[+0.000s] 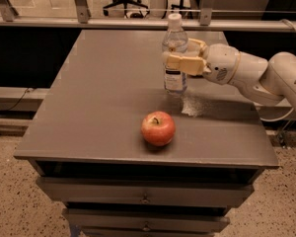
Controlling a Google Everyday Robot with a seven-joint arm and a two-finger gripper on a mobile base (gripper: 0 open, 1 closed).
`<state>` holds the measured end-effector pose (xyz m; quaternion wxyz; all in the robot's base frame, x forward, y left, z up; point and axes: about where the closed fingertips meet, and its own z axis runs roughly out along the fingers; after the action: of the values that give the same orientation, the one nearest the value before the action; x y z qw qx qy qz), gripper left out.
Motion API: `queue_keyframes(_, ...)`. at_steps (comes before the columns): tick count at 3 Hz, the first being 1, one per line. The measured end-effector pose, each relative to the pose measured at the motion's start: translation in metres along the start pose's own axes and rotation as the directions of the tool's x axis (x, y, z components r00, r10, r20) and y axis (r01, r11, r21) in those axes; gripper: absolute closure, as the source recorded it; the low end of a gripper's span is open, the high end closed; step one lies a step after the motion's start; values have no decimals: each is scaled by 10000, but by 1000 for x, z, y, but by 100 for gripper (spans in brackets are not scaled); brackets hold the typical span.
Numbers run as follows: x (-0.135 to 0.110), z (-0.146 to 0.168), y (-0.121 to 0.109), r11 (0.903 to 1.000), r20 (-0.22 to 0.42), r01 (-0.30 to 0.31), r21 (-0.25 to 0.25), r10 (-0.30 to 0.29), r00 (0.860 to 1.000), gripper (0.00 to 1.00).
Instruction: Place blue plastic bottle upright
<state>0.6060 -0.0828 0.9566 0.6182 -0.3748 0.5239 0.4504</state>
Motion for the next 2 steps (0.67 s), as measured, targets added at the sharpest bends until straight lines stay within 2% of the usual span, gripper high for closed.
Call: queue_keyframes(2, 4, -18, 3, 9999, 70, -78, 78, 77, 9999, 100)
